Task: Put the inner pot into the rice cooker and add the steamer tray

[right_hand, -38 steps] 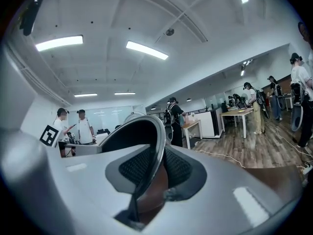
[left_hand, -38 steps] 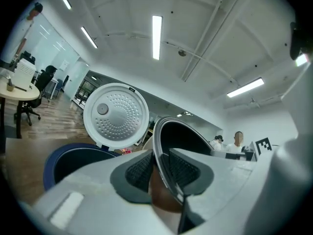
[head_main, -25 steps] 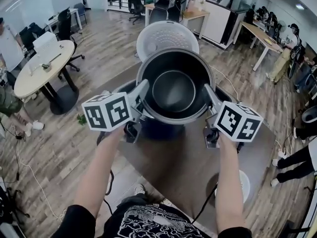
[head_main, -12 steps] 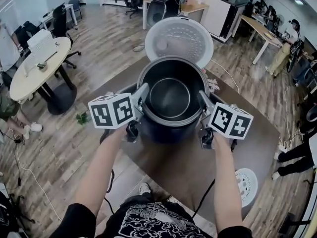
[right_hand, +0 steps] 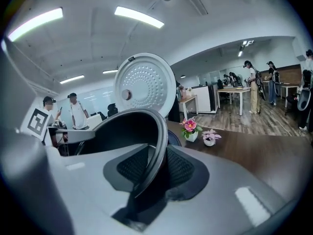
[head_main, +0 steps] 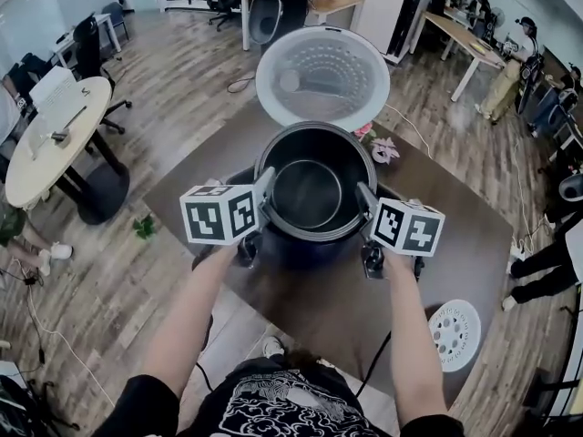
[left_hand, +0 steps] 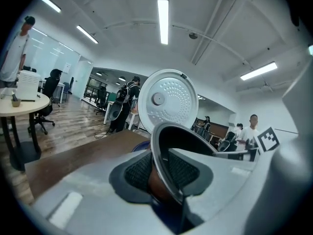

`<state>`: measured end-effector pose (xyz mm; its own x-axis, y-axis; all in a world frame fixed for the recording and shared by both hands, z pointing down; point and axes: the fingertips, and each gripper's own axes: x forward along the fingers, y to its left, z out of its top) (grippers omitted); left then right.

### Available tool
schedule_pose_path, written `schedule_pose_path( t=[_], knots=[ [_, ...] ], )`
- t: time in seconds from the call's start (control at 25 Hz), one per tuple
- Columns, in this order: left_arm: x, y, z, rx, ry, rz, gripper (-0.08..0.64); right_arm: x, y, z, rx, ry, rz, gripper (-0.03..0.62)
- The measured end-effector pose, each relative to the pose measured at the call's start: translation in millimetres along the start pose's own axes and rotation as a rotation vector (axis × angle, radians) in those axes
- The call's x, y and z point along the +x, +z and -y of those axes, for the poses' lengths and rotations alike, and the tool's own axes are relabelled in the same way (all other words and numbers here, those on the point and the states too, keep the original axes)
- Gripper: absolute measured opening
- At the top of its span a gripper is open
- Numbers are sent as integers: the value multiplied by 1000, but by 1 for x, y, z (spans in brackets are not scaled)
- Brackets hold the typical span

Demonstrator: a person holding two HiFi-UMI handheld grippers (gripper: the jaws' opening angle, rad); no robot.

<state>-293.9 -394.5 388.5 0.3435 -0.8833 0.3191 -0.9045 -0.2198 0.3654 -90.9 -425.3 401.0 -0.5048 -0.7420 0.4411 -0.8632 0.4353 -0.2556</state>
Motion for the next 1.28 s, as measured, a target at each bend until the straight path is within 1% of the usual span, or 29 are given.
schedule_pose_path(
  t=[0.2, 0.32, 0.6, 0.8, 0.96, 1.12, 1.28],
  knots=[
    [5, -13, -8, 50, 15, -35, 109, 9, -13, 1, -78, -57, -30, 129],
    [7, -18, -7, 70, 11, -46, 117, 7, -17, 4, -60, -61, -27, 130],
    [13, -28, -13, 56, 8, -67, 127, 9, -18, 6, -40, -49, -10, 135],
    [11, -26, -18, 65, 0, -61, 133, 11, -17, 2, -61, -61, -7, 140],
    [9, -21, -20, 104, 10, -49, 161, 14, -16, -1, -122, -80, -4, 160],
    [6, -14, -8, 131, 6, -31, 193, 5, -12, 1, -107, -74, 24, 195],
    [5, -4, 6, 174, -17, -6, 210, -9, -8, 5, -109, -83, 59, 204]
  ],
)
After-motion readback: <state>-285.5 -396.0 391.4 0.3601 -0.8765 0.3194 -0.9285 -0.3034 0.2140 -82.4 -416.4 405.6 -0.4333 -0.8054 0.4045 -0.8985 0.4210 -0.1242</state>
